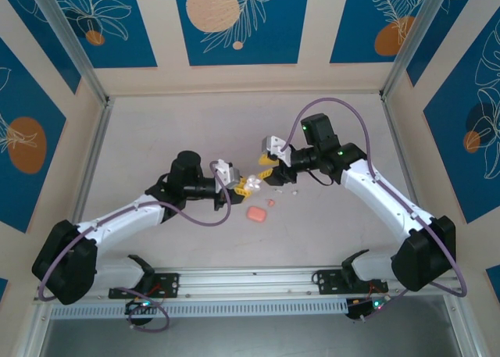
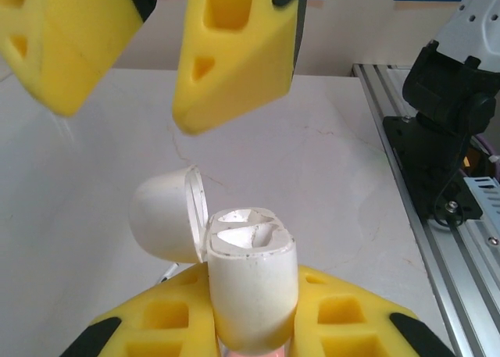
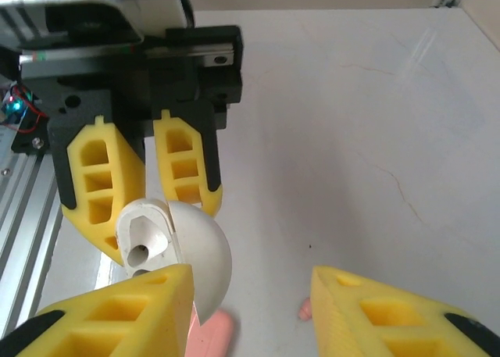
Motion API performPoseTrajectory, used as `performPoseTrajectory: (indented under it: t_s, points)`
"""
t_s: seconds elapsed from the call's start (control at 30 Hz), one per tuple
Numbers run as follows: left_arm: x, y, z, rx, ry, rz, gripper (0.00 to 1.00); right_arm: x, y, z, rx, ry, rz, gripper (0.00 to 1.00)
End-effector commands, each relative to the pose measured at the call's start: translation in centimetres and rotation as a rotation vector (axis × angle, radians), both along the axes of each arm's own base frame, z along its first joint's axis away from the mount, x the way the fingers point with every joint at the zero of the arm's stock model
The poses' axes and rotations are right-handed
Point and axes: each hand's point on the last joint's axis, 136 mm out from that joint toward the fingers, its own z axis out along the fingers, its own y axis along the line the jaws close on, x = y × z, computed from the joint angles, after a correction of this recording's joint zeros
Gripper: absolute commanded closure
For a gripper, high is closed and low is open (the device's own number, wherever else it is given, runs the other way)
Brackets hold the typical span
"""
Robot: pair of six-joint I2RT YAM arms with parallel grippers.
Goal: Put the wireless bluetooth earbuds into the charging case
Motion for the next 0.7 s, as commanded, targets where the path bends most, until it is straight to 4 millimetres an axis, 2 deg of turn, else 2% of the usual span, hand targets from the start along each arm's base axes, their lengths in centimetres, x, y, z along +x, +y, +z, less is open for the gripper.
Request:
performPoseTrajectory:
  t_s: [0.0, 0.1, 0.27, 0.5, 0.67]
  points:
    - [0.8, 0.0, 0.3, -0.052, -0.020, 0.048, 0.81, 0.2, -0.8, 1.3, 0.070, 0.101, -0.088, 0.55]
    - [1.7, 0.3, -0.5, -0.090, -0.006, 0.104, 0.81, 2.0, -2.3, 0.9, 0.079, 0.262, -0.260, 0.55]
    - [2.5, 0.2, -2.1, -0.134, 0.044, 0.142, 0.81, 3.9, -5.7, -2.7, -0.019, 0.484, -0.518, 0.55]
    - [2.3, 0.1, -3.7, -0.169, 0.070, 0.139, 0.82, 5.2, -8.7, -8.1, -0.279, 0.614, -0.662, 0.56]
    - [2.4, 0.3, -4.3, -0.162, 0.076, 0.157, 0.82, 6.2, -9.3, -10.7, -0.429, 0.595, -0.658, 0.56]
